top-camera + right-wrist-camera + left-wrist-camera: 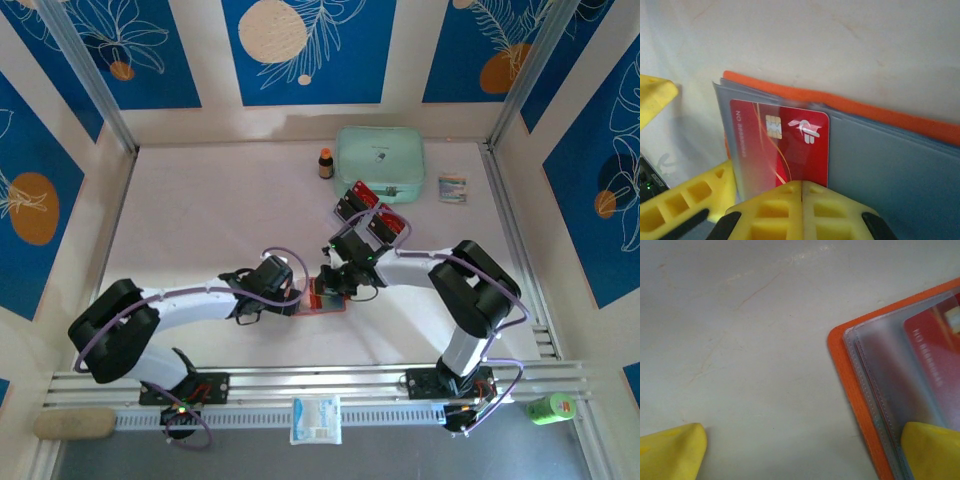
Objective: Put the credit cards into the card holder
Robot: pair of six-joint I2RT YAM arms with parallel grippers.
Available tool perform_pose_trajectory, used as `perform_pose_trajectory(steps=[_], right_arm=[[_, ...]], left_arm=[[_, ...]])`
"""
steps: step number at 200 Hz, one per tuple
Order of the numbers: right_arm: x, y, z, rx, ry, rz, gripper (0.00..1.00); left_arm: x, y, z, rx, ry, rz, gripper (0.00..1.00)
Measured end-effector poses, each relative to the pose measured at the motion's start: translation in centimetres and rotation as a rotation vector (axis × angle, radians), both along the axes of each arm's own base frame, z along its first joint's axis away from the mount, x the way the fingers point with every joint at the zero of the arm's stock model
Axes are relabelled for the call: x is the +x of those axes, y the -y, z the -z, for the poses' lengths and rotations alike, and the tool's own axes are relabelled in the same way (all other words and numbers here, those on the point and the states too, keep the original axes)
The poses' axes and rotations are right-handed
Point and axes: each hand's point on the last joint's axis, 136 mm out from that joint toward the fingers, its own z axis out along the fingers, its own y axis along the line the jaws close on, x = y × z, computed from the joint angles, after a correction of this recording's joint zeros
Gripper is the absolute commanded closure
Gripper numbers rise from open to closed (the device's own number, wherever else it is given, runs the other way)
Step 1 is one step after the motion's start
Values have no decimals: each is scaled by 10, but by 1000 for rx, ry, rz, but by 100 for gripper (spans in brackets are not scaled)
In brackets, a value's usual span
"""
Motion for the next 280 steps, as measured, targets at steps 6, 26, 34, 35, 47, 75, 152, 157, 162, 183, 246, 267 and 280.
perform_pose_trajectory(steps=[6,26,34,35,47,75,152,157,162,183,246,267,280], right_arm=[[0,-4,0,1,1,-8,97],[-2,-12,-1,1,5,-24,97],[-2,-14,-1,1,5,-28,97],[-3,-14,-1,1,5,-28,97],[-4,-16,-2,2,5,-33,97],[-7,-15,-4,-5,-5,-31,97],[-3,-7,-27,7,28,-10,97],[-3,-7,-27,7,28,-11,97],[-3,-6,-27,6,28,-11,97],[-3,-6,-25,3,26,-9,98],[-5,-4,-12,-24,0,-10,98],[-7,-5,-10,-29,-2,-14,98],[-9,-7,-8,-32,-4,-21,98]], left_arm=[[0,0,0,0,1,0,0],[0,-2,0,9,1,-3,0],[-1,-3,-1,9,2,-4,0],[-1,-3,-1,9,1,-4,0],[-1,-3,-5,1,6,-6,0],[3,-1,-23,-53,44,-26,0],[1,-8,-25,-80,44,-71,0],[0,-10,-23,-77,39,-75,0],[-2,-11,-21,-73,34,-78,0],[-6,-16,-14,-55,14,-86,0],[-11,-29,5,9,-27,-108,0],[-10,-29,5,12,-24,-109,0],[-10,-30,6,18,-23,-110,0]])
